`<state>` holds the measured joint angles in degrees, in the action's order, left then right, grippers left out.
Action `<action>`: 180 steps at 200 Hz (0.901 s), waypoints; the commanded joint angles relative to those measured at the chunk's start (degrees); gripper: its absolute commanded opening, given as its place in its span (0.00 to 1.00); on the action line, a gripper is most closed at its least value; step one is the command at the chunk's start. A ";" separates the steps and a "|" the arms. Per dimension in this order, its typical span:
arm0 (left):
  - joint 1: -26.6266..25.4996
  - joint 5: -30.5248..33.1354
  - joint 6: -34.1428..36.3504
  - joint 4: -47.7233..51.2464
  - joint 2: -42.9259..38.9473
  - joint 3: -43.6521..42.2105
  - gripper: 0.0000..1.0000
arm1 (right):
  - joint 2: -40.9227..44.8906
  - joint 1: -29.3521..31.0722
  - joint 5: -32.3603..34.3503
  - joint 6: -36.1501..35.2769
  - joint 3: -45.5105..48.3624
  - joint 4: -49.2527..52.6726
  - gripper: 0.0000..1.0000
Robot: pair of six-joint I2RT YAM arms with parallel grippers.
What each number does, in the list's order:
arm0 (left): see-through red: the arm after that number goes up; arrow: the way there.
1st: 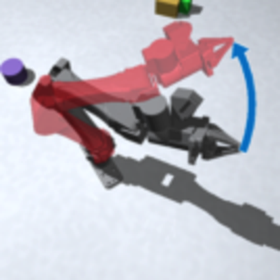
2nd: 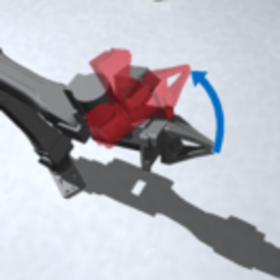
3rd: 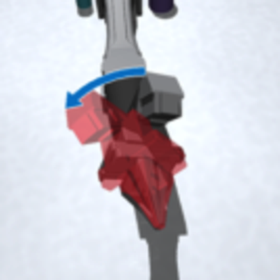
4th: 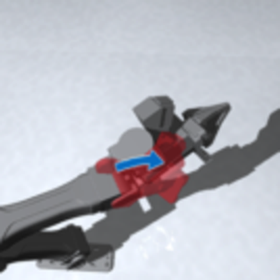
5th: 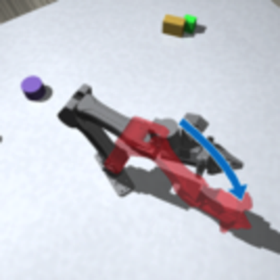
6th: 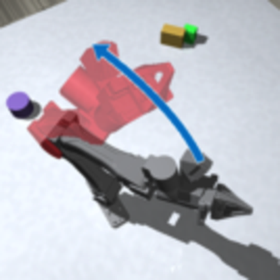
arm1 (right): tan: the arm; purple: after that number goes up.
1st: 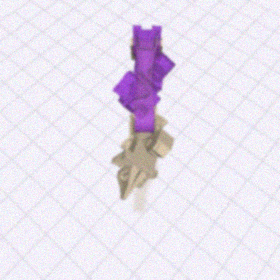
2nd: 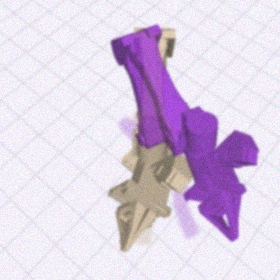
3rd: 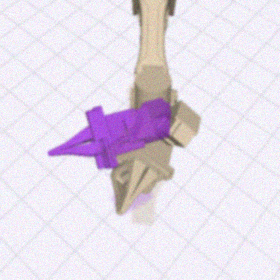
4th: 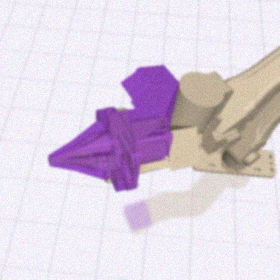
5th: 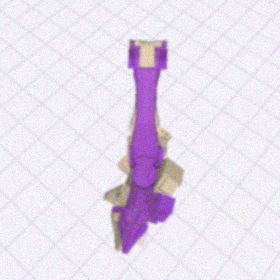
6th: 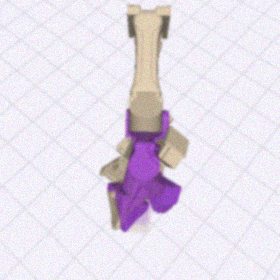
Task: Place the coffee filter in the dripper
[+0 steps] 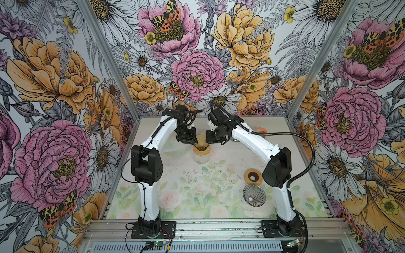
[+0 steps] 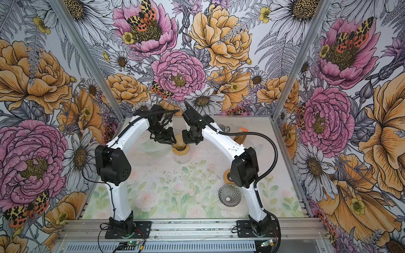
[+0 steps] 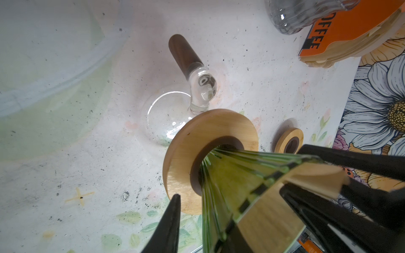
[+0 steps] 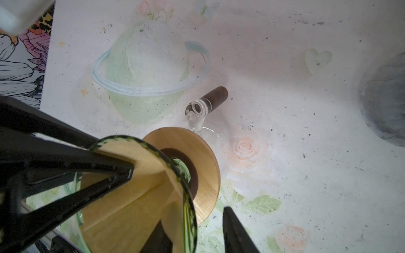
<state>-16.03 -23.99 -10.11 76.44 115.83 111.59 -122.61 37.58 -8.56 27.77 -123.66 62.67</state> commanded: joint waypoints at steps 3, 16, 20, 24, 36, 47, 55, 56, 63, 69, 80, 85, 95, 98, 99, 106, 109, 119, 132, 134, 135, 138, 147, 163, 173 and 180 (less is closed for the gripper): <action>-0.53 0.78 0.16 -0.79 -1.22 1.53 0.27 | 1.16 0.64 -1.91 -1.23 -2.17 0.31 0.42; -0.65 0.78 0.12 -0.77 -1.18 1.79 0.28 | 0.84 0.80 -1.65 -1.10 -2.17 0.36 0.43; -0.67 0.73 0.17 -0.77 -1.14 1.79 0.28 | 0.66 0.80 -1.64 -0.97 -2.14 0.42 0.43; -0.71 0.78 0.17 -0.77 -1.13 1.87 0.27 | 0.51 0.74 -1.51 -0.87 -2.07 0.50 0.43; -0.63 0.87 0.14 -0.69 -1.13 1.83 0.27 | -0.10 0.74 -0.72 -0.41 -2.27 1.29 0.44; -0.63 0.90 0.12 -0.70 -1.15 1.80 0.28 | -0.76 0.65 0.16 -0.02 -2.35 1.98 0.43; -0.66 0.87 0.12 -0.68 -1.21 1.79 0.27 | -1.11 0.57 0.63 0.25 -2.34 2.30 0.44; -0.66 0.83 0.10 -0.68 -1.21 1.79 0.27 | -1.17 0.56 0.68 0.26 -2.32 2.33 0.44; -0.66 0.79 0.09 -0.66 -1.22 1.74 0.27 | -1.51 0.64 0.82 0.35 -2.37 2.44 0.43; -0.62 0.87 0.16 -0.68 -1.14 1.76 0.27 | -1.69 0.61 0.82 0.40 -2.42 2.62 0.43; -0.58 0.84 0.11 -0.68 -1.10 1.74 0.27 | -2.24 0.62 1.11 0.55 -2.73 3.08 0.43; -0.54 0.86 0.11 -0.72 -1.05 1.79 0.27 | -2.44 0.57 1.44 0.56 -2.98 3.41 0.42; -0.58 0.94 0.13 -0.74 -1.01 1.79 0.28 | -2.95 0.63 2.10 0.49 -3.64 4.21 0.42; -0.58 0.97 0.14 -0.71 -0.92 1.77 0.28 | -3.11 0.65 2.27 0.57 -3.84 4.43 0.42; -0.58 0.97 0.16 -0.70 -0.90 1.78 0.28 | -3.14 0.60 2.38 0.60 -3.86 4.45 0.42; -0.57 1.19 0.25 -0.74 -0.83 1.79 0.28 | -3.55 0.63 2.85 0.55 -4.25 5.04 0.41; -0.53 1.36 0.19 -0.71 -0.75 1.74 0.27 | -3.75 0.57 2.99 0.57 -4.56 5.35 0.41; -0.51 1.75 0.27 -0.74 -0.52 1.51 0.27 | -4.27 0.56 3.61 0.61 -5.31 6.14 0.41; -0.55 2.06 0.31 -0.77 -0.41 1.26 0.27 | -4.84 0.65 3.92 0.66 -5.80 6.90 0.41; -0.62 2.16 0.36 -0.73 -0.36 1.22 0.28 | -4.90 0.65 4.04 0.65 -5.89 6.99 0.41; -0.60 2.18 0.36 -0.75 -0.35 1.20 0.27 | -4.91 0.61 4.06 0.68 -5.89 7.05 0.41; -0.58 2.26 0.35 -0.77 -0.28 1.14 0.27 | -4.97 0.63 4.14 0.70 -5.89 7.10 0.41; -0.66 2.74 0.36 -0.73 -0.17 0.97 0.28 | -5.20 0.63 4.36 0.66 -5.91 7.34 0.41; -0.67 2.98 0.49 -0.77 -0.11 0.82 0.27 | -5.44 0.65 4.40 0.66 -5.90 7.64 0.40; -0.62 2.96 0.44 -0.77 -0.08 0.68 0.27 | -5.55 0.74 4.46 0.69 -6.04 7.63 0.40; -0.71 2.97 0.50 -0.77 0.11 0.69 0.27 | -5.63 0.74 4.33 0.70 -6.04 7.62 0.40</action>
<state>-16.51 -23.18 -10.09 76.44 115.83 111.66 -126.45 37.91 -5.80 27.99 -128.14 68.20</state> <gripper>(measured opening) 0.275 0.404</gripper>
